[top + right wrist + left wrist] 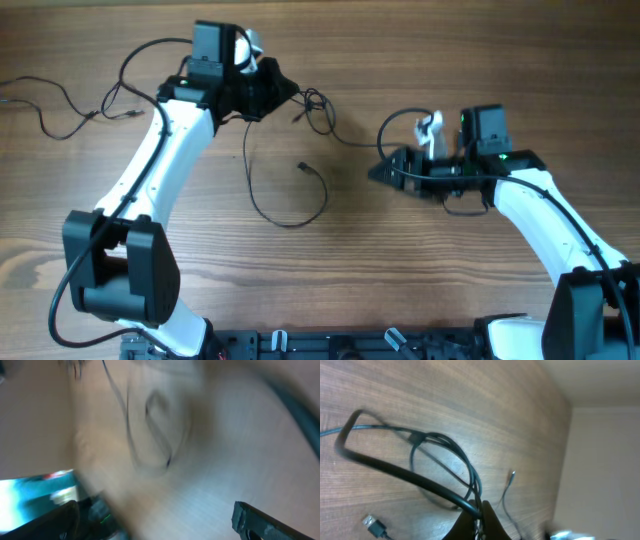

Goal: Untangle cables

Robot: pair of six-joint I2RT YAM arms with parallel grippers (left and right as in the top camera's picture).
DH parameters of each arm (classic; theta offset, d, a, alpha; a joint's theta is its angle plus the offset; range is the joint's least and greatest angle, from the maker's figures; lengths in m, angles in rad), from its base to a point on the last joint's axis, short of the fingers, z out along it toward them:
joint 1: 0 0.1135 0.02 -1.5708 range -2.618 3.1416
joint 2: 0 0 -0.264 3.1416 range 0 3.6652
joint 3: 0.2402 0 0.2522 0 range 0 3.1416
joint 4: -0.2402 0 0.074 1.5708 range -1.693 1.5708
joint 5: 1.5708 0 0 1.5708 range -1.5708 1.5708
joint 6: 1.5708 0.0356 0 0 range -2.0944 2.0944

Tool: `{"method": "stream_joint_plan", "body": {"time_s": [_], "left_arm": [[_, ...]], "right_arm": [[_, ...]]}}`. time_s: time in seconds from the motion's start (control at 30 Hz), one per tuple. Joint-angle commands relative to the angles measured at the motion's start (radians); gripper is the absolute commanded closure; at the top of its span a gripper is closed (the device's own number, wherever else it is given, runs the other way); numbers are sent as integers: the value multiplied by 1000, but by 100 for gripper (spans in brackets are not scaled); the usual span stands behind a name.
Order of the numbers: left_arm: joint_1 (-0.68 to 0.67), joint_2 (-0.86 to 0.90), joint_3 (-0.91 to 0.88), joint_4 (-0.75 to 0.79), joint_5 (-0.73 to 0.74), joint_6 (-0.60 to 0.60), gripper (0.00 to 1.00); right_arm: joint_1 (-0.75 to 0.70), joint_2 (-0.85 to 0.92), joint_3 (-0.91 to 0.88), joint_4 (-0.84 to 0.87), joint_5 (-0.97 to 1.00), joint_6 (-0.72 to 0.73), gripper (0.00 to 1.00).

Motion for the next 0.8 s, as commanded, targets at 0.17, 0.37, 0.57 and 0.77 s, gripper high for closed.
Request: {"method": "stream_joint_plan", "body": {"time_s": [0.17, 0.37, 0.57, 0.77], "left_arm": [[5, -24, 2, 81, 90, -147, 96], [-62, -24, 2, 33, 148, -85, 96], [-43, -24, 2, 33, 285, -85, 96], [-45, -24, 2, 27, 300, -86, 96]], "right_arm": [[41, -3, -1, 432, -621, 376, 0], [64, -3, -2, 777, 61, -92, 1], [88, -3, -2, 598, 352, -390, 33], [88, -3, -2, 587, 459, -324, 55]]}}
